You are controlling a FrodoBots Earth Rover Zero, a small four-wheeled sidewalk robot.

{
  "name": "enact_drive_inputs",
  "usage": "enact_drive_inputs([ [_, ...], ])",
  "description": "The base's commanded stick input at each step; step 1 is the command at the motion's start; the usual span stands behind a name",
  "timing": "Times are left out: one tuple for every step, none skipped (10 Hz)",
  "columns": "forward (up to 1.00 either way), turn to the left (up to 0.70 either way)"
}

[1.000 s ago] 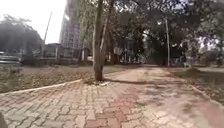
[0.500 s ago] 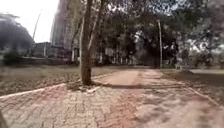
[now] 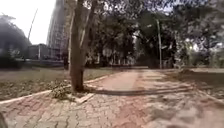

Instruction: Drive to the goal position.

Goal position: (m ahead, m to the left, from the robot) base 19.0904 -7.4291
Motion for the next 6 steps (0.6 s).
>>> enact_drive_inputs([
  [0.85,-0.13],
  [0.85,-0.34],
  [0.85,-0.34],
  [0.85,-0.34],
  [0.85,-0.34],
  [0.85,-0.24],
])
